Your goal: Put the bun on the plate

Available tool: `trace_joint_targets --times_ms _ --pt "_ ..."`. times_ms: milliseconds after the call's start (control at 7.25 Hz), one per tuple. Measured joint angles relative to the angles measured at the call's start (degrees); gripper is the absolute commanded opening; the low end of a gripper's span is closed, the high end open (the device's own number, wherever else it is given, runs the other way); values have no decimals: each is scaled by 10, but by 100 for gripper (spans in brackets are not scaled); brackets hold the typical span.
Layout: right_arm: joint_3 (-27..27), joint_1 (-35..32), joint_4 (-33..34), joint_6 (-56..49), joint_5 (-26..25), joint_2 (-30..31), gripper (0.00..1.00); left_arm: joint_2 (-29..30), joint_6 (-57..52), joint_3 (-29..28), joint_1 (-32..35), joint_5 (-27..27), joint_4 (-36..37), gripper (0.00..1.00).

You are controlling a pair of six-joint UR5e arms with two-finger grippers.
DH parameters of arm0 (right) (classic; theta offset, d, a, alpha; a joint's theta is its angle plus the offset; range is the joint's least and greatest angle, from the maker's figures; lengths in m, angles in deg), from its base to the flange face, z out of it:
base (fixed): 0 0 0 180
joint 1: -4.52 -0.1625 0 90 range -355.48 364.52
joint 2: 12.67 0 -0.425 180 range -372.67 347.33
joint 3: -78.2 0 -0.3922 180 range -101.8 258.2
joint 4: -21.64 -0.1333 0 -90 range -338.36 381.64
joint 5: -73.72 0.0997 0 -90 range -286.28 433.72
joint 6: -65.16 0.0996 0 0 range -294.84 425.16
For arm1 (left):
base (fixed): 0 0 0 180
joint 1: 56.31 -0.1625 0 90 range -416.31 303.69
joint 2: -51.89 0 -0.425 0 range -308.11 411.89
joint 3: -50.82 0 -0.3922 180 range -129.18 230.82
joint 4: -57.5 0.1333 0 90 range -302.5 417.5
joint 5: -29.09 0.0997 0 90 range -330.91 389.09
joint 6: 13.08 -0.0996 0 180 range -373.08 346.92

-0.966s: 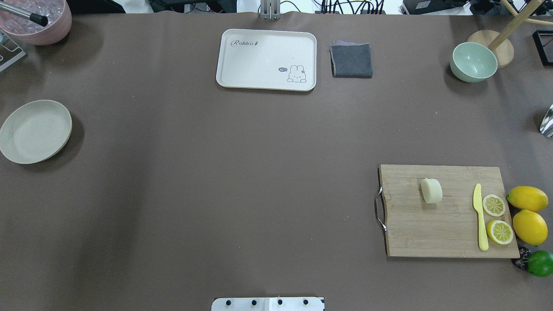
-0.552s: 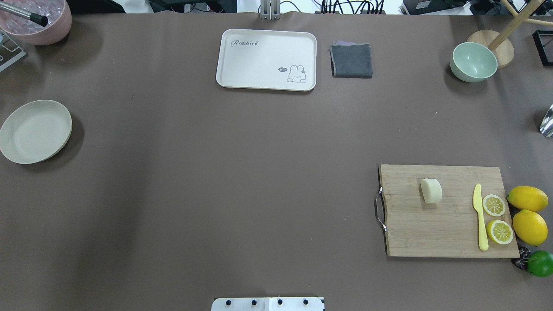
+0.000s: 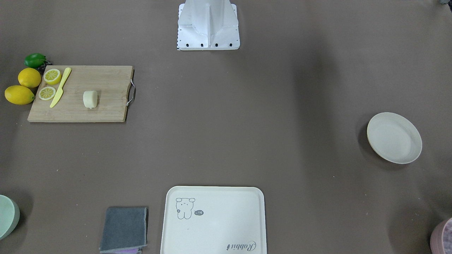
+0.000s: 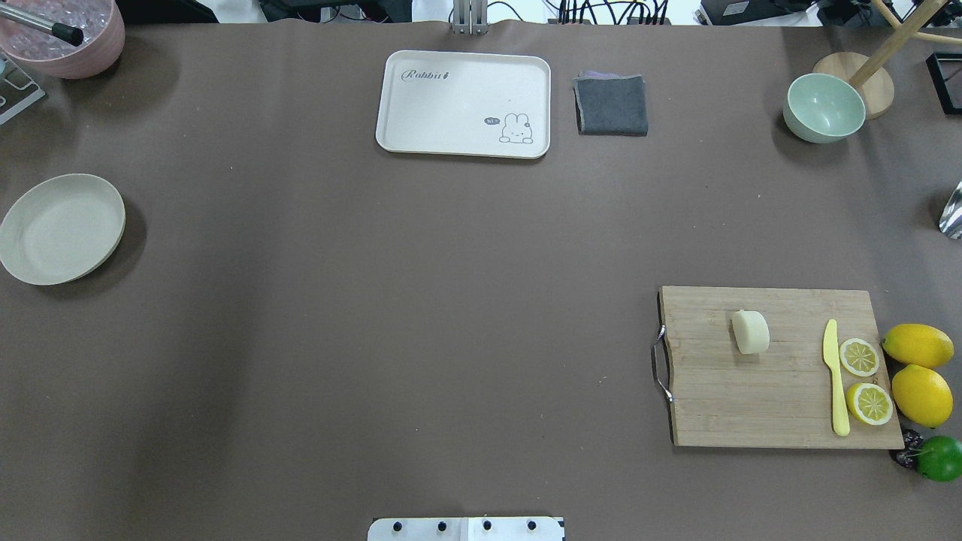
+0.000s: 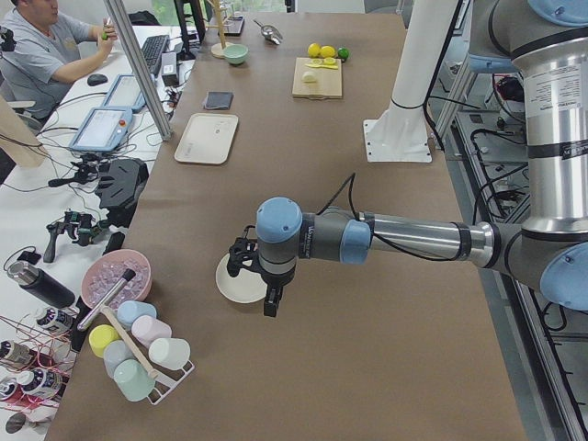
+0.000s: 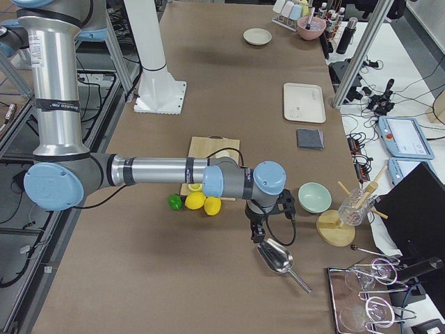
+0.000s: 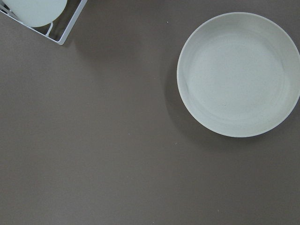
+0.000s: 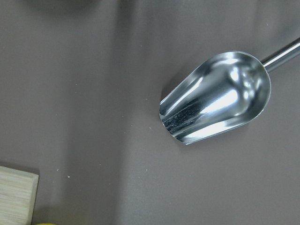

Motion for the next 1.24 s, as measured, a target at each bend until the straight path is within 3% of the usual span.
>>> trace_joint_targets --times_ms 414,690,1241 --pt "8 -2 -2 0 0 8 100 3 14 -29 -2 0 -32 97" --pt "12 -2 -4 1 0 9 100 36 88 -67 -31 0 -70 97" --pt "17 -2 -4 1 17 12 100 124 290 -237 -131 9 -267 97"
